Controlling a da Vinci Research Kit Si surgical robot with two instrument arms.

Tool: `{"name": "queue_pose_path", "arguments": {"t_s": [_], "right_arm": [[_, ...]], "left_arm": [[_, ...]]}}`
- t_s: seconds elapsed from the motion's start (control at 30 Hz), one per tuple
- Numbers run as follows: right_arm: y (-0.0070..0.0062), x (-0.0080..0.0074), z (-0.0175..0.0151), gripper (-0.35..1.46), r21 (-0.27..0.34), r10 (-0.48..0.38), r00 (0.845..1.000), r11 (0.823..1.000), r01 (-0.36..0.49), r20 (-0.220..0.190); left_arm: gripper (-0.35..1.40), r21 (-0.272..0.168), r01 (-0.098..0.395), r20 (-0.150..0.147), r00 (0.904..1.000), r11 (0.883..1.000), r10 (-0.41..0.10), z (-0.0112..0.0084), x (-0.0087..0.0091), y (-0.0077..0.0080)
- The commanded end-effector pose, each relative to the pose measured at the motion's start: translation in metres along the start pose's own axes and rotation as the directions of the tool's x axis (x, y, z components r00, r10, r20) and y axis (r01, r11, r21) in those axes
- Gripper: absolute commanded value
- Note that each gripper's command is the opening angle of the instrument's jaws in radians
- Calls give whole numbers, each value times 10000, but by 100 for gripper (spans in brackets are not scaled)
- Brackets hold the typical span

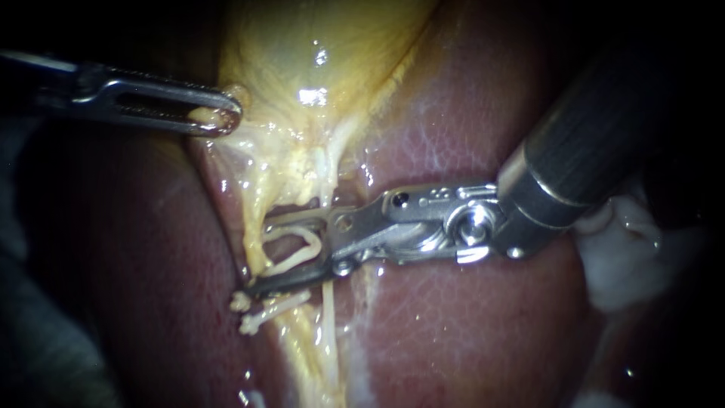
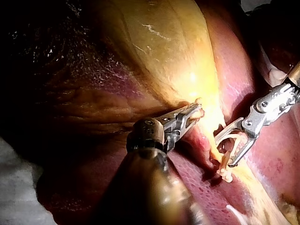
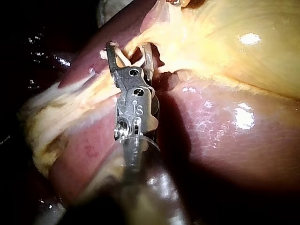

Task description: Clipping third clip left tube

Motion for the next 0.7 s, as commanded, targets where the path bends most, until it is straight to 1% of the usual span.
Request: {"name": "queue_pose_path", "arguments": {"t_s": [0.03, 0.37, 0.7], "right_arm": [[0, 0, -2, 50, 6, -7, 10000, 10000, 7, 2], [-5, -1, -39, 50, 180, 32, 10000, 9998, -32, -7], [-4, -8, -56, 50, 278, 6, 10000, 9996, -6, -24]], "left_arm": [[-35, 0, 0, -2, 10000, 10000, 0, 0, 0, 0], [-35, -3, -2, 0, 10000, 10000, 2, 0, 0, 0], [-35, -6, -4, 3, 10000, 10000, 4, -1, 0, -1]]}}
